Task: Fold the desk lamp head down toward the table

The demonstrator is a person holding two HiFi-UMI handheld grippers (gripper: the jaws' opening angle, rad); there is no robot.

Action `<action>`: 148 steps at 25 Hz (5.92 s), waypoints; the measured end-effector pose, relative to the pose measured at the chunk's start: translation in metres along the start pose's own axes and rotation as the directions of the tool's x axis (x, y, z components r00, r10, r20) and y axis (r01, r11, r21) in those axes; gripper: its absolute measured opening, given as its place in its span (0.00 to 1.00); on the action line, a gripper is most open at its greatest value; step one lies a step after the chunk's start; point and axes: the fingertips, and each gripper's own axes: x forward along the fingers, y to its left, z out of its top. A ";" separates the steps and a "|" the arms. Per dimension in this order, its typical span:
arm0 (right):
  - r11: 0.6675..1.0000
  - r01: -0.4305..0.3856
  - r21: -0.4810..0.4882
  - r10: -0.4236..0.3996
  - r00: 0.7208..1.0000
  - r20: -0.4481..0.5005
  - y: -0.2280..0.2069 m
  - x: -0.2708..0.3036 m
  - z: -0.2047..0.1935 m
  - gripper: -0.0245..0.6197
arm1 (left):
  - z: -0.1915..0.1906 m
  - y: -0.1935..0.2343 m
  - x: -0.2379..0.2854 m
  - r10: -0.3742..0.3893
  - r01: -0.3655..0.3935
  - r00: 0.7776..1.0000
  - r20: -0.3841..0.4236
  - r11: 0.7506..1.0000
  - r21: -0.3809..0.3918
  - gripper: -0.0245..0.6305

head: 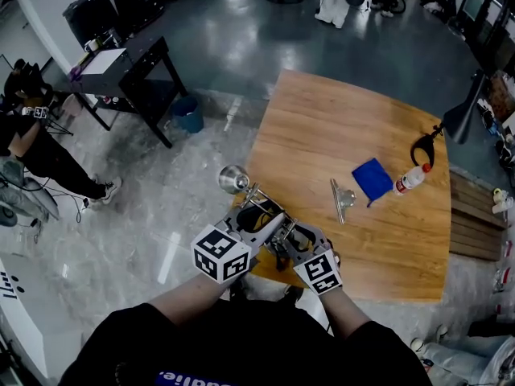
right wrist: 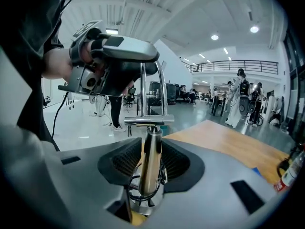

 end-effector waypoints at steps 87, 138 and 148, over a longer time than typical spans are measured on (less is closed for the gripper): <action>0.987 0.160 0.009 -0.158 0.979 -0.128 0.004 0.023 -0.010 0.25 | -0.096 0.082 0.013 -0.187 0.477 0.870 0.456 0.088 -0.875 0.38; 0.966 0.062 0.252 -0.151 0.923 0.353 0.199 -0.215 0.097 0.05 | -0.056 -0.184 -0.220 -0.279 0.266 0.960 0.006 0.919 0.290 0.05; 0.970 0.083 0.230 -0.166 0.913 0.372 0.201 -0.218 0.108 0.05 | -0.060 -0.194 -0.224 -0.287 0.270 0.958 0.015 0.916 0.296 0.05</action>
